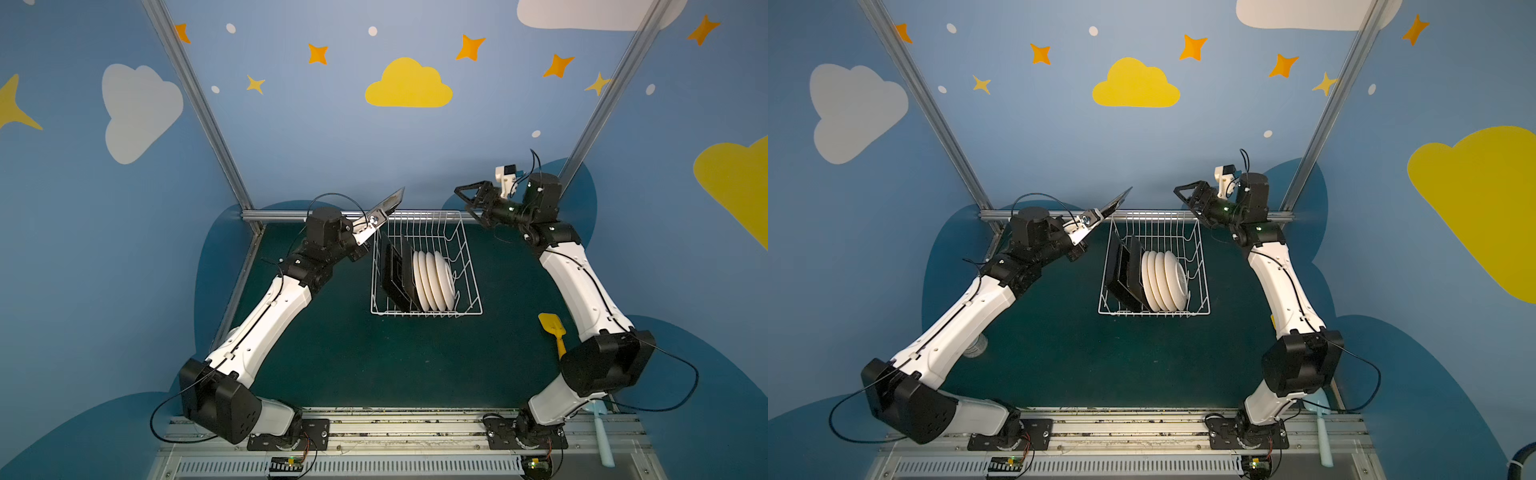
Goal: Unload the plates from the dish rack
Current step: 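Lift the flowered plate with the left gripper while the right reaches its far edge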
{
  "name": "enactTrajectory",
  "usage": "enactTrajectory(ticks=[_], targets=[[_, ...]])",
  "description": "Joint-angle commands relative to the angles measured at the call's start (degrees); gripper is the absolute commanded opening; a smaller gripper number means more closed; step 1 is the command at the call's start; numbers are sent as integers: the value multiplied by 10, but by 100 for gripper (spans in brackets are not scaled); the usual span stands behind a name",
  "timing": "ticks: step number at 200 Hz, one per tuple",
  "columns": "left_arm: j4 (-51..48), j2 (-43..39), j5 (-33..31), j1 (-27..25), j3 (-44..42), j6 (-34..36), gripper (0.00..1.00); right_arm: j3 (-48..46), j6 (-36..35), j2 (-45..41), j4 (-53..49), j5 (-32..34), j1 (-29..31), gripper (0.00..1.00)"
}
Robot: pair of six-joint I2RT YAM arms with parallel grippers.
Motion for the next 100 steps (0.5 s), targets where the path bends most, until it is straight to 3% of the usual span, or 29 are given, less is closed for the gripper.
enactTrajectory(ticks=[1,39,100], targets=[[182,-40,27,-7,2,76,3,39,11,21,-34,-32,11,91],[236,-36,12,-25,-32,144,3,90,18,68,-73,-72,29,85],[322,-22,-21,-56,-70,227,4,127,-2,104,-140,-54,70,79]])
